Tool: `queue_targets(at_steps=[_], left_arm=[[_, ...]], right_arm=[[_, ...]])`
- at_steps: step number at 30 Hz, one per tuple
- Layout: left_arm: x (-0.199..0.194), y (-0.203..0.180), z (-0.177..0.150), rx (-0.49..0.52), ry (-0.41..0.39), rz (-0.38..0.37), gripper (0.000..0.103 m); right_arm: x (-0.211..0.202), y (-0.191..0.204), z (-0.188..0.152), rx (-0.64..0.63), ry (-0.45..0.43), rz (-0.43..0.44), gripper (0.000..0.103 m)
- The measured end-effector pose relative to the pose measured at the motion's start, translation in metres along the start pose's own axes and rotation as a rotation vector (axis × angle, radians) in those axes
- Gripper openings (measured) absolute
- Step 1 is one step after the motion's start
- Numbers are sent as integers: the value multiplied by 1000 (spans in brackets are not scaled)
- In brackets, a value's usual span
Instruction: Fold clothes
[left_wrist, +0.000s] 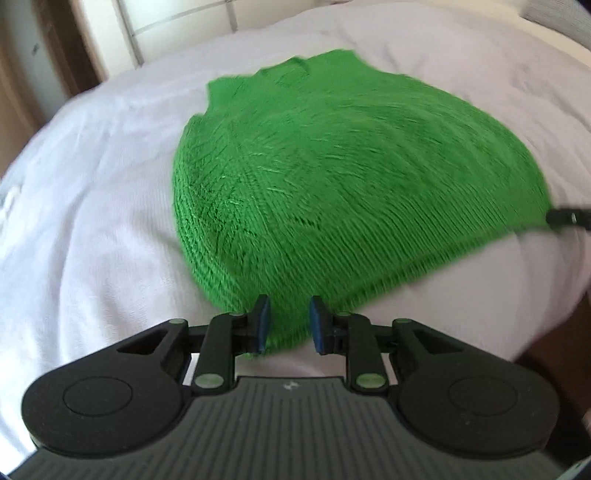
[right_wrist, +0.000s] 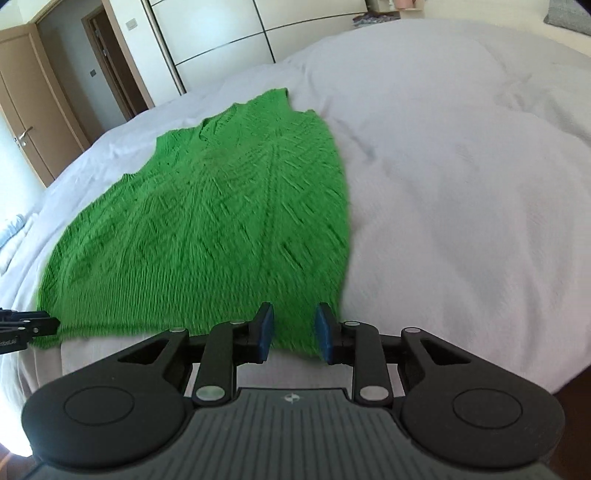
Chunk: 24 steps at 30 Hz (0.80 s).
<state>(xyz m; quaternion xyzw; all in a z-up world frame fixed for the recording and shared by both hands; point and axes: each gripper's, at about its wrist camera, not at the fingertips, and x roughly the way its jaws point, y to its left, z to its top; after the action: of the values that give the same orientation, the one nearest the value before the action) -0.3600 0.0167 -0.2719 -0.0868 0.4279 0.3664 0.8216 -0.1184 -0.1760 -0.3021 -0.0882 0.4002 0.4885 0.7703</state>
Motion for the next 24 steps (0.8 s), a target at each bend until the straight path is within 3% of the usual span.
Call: queue_targets(at_steps=[2, 5, 7, 11, 13, 17, 24], left_arm=[[-14, -5, -6, 56, -46, -9, 20], [-19, -27, -8, 192, -123, 7, 20], [-12, -40, -7, 269, -138, 35, 22], [2, -58, -11, 401, -139, 78, 24], [5, -65, -14, 467, -144, 99, 33], [10, -66, -17, 527, -158, 134, 36], [-6, -52, -9, 478, -199, 95, 35]], right_arm=[[-12, 3, -5, -47, -19, -28, 33], [-25, 22, -8, -184, -93, 2, 39], [-26, 45, -12, -335, -111, 9, 45], [-9, 86, -26, -598, -100, -12, 44], [1, 102, -30, -697, -108, -19, 44], [17, 124, -36, -862, -133, -57, 44], [31, 137, -42, -1007, -180, -99, 44]])
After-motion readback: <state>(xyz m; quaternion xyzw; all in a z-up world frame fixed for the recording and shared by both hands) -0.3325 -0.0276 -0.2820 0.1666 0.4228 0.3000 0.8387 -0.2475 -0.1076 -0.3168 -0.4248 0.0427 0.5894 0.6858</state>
